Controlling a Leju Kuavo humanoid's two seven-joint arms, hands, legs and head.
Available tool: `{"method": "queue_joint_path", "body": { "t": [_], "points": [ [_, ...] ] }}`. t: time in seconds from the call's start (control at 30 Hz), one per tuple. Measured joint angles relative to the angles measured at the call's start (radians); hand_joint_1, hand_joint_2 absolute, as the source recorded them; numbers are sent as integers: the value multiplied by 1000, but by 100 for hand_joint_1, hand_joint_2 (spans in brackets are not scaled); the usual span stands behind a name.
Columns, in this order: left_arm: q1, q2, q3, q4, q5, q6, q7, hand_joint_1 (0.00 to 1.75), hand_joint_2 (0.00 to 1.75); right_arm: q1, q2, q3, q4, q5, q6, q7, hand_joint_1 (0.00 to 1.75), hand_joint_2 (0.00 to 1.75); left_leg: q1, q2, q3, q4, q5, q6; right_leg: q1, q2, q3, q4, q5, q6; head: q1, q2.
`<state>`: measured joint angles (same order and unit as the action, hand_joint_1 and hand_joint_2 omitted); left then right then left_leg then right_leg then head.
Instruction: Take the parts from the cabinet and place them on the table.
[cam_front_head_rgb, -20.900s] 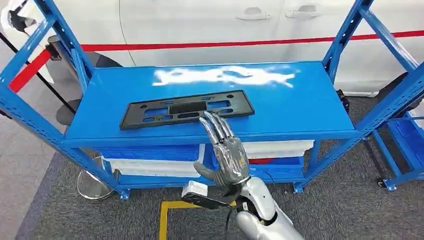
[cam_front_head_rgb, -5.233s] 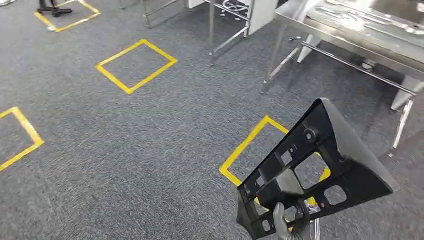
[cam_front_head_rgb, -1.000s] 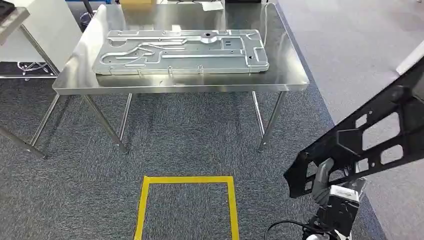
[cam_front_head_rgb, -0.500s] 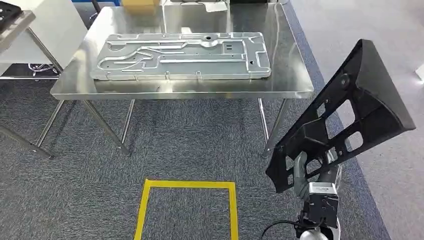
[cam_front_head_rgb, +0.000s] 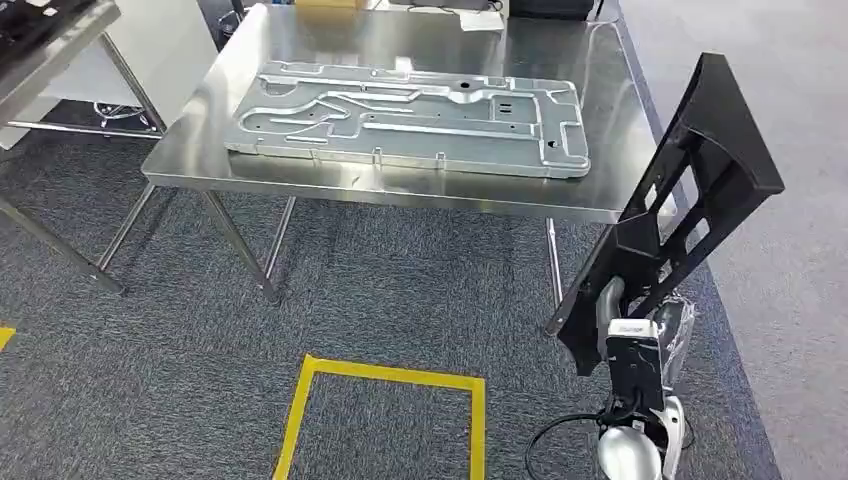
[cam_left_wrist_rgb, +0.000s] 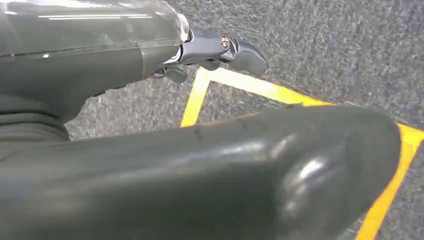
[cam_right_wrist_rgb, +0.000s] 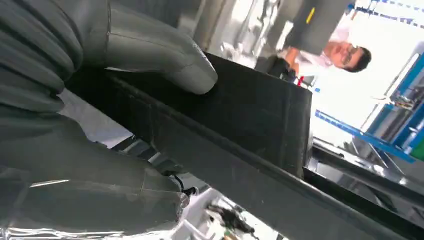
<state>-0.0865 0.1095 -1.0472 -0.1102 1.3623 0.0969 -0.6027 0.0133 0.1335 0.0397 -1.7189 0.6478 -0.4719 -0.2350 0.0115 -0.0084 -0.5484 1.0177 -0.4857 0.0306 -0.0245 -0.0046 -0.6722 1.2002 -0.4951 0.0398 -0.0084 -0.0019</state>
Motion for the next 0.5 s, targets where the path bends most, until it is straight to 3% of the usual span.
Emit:
{"method": "queue_joint_path", "body": {
  "t": [0.03, 0.07, 0.1, 0.13, 0.2, 0.23, 0.27, 0.3, 0.37, 0.4, 0.43, 0.47, 0.5],
  "points": [
    [-1, 0, -3, 0, 0, 0, -1, 0, 0, -8, -3, -2, 4, 6, -3, 2, 175, 175, 2, -2, 13, 0, -10, -6, -3, 0, 38, -91, 54, 3, 0, 0],
    [0, 0, -6, 0, 0, 0, -1, 0, 0, -17, -6, -3, 10, 8, -4, 2, 175, 175, 2, -3, 16, -1, -18, -14, -5, 3, 59, -127, 48, 3, 1, 0],
    [-3, 1, -8, 0, 1, 0, -1, 0, 0, -26, -8, -5, 16, 10, -5, 2, 175, 175, -4, -5, 15, 6, -26, -23, 4, 5, 68, -162, 30, -6, 3, 0],
    [-5, 1, -10, 0, 2, 0, -2, 0, 0, -29, -8, -5, 21, 11, -6, 4, 175, 175, -4, -5, 13, -2, -27, -28, 2, 5, 66, -155, 24, -22, 0, 0],
    [-5, 0, -13, 0, 2, 0, -2, 0, 0, -34, -11, -8, 23, 13, -14, 3, 175, 175, -3, -4, 27, -12, -36, -41, 6, 6, 71, -156, 12, -38, 0, 0],
    [-4, 0, -13, 0, 2, 0, -2, 0, 0, -37, -11, -10, 22, 14, -15, 2, 175, 175, 0, -3, 36, -8, -44, -47, -2, 8, 87, -166, 9, -46, -2, 0],
    [-6, -1, -13, 0, 2, 0, -3, 0, 0, -41, -11, -12, 22, 15, -17, 0, 175, 175, 0, 2, 31, 27, -49, -49, 0, 6, 106, -169, -1, -54, -5, 0],
    [-6, -1, -13, 0, 2, 0, -4, 0, 0, -47, -11, -13, 23, 16, -19, 1, 175, 175, 1, 2, -5, 92, -68, -52, 1, 4, 119, -170, -10, -60, -14, 0],
    [-5, 0, -13, 0, 3, 0, -3, 0, 0, -50, -12, -13, 24, 16, -19, 0, 175, 175, 1, 3, -123, 264, -120, -56, 5, 5, 142, -170, -33, -64, -16, 0],
    [-1, -1, -14, 0, 3, 0, -3, 0, 0, -50, -12, -14, 26, 16, -19, 0, 175, 175, 0, 2, -181, 327, -118, -54, 8, 5, 157, -170, -47, -67, -14, 0],
    [2, -1, -14, 0, 3, 0, -3, 0, 0, -50, -12, -14, 28, 16, -19, 0, 175, 175, 0, 2, -211, 330, -83, -50, 11, 6, 174, -170, -62, -68, -15, 0],
    [3, -1, -14, 0, 4, 0, -2, 0, 0, -50, -12, -15, 28, 16, -20, 0, 175, 175, -2, 2, -217, 289, -27, -44, 14, 8, 195, -171, -77, -68, -15, 0],
    [4, -1, -14, 0, 6, 0, -2, 0, 0, -51, -12, -16, 28, 16, -23, -3, 175, 175, -7, 2, -203, 209, 51, -33, 17, 8, 219, -172, -94, -68, -15, 0]
  ]
}}
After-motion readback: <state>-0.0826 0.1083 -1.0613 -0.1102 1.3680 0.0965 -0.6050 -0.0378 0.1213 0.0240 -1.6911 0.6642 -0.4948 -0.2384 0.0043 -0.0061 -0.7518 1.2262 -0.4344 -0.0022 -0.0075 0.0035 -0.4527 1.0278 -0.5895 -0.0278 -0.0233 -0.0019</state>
